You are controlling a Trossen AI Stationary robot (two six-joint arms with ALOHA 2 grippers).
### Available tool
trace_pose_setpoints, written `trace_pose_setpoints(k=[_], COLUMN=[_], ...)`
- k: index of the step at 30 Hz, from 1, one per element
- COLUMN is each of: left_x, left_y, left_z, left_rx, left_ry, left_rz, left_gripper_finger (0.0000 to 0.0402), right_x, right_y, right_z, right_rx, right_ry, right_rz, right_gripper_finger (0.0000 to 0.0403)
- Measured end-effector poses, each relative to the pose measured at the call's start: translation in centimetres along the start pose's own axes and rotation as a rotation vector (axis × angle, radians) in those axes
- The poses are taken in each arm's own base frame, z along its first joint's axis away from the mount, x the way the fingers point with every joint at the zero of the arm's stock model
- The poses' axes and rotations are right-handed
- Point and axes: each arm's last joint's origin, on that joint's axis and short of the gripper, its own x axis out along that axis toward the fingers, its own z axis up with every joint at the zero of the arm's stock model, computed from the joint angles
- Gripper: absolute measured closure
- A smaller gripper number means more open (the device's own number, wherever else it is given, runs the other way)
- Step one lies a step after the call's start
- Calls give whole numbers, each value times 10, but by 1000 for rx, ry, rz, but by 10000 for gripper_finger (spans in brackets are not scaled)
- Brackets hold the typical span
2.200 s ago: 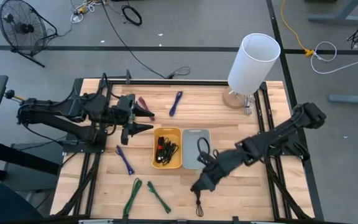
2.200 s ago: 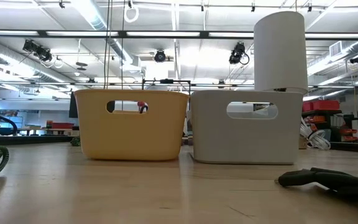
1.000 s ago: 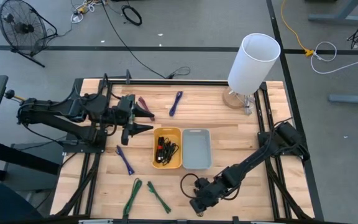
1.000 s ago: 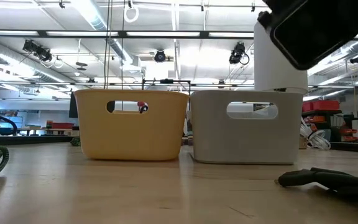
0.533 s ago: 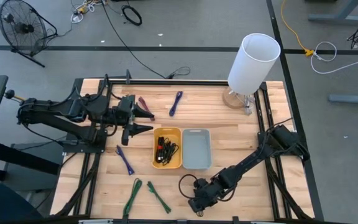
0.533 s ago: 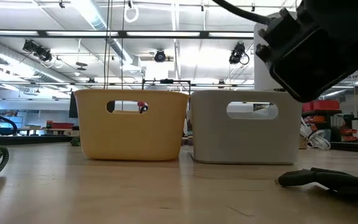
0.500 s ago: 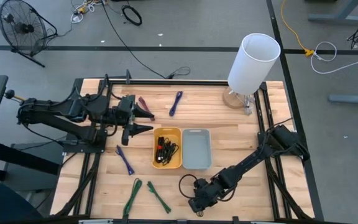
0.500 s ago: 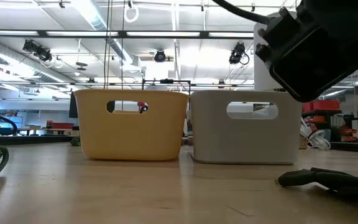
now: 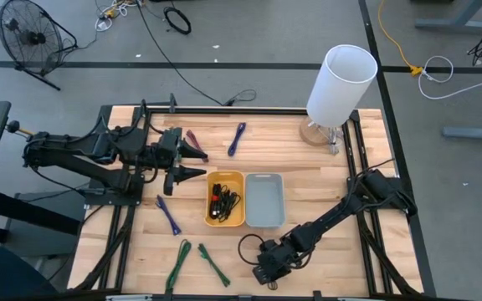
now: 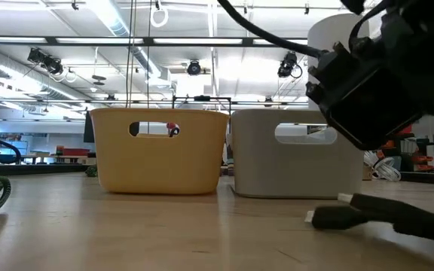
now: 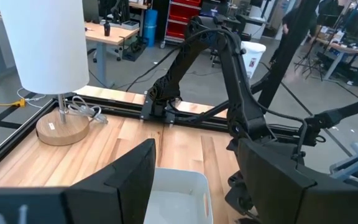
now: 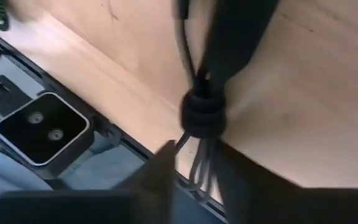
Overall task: Pick & Place USB Port
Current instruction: Put the black charger cable into the yellow bin
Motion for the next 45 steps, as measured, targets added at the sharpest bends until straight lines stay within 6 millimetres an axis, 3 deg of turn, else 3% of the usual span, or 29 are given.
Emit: trace_pose_setpoints(k=[2, 4, 10, 16, 23, 28, 33, 39, 45], left_x=[0, 0, 0, 0, 0, 0, 0, 0, 0], left_y=[0, 0, 0, 0, 0, 0, 0, 0, 0], left_z=[0, 0, 0, 0, 0, 0, 1, 2, 5], left_rx=[0, 0, 0, 0, 0, -3, -5, -13, -62], left_ry=[0, 0, 0, 0, -1, -2, -8, -16, -56], left_rz=[0, 0, 0, 0, 0, 0, -2, -3, 16], left_gripper_finger=[166, 166, 166, 166, 166, 166, 166, 166, 166], right_x=[1, 1, -2, -32, -110, -181, -233, -273, -289], right_y=[-1, 0, 2, 21, 49, 62, 66, 71, 73], right_z=[0, 1, 1, -7, -23, -25, -23, -8, 16], right_rx=[-13, -21, -41, -104, -213, -341, -532, -704, -810], right_ry=[8, 19, 41, 12, -231, -568, -887, -1191, -1275], right_rz=[-1, 5, 18, 138, 393, 582, 648, 642, 626], right_gripper_finger=[362, 387, 396, 400, 402, 402, 403, 403, 403])
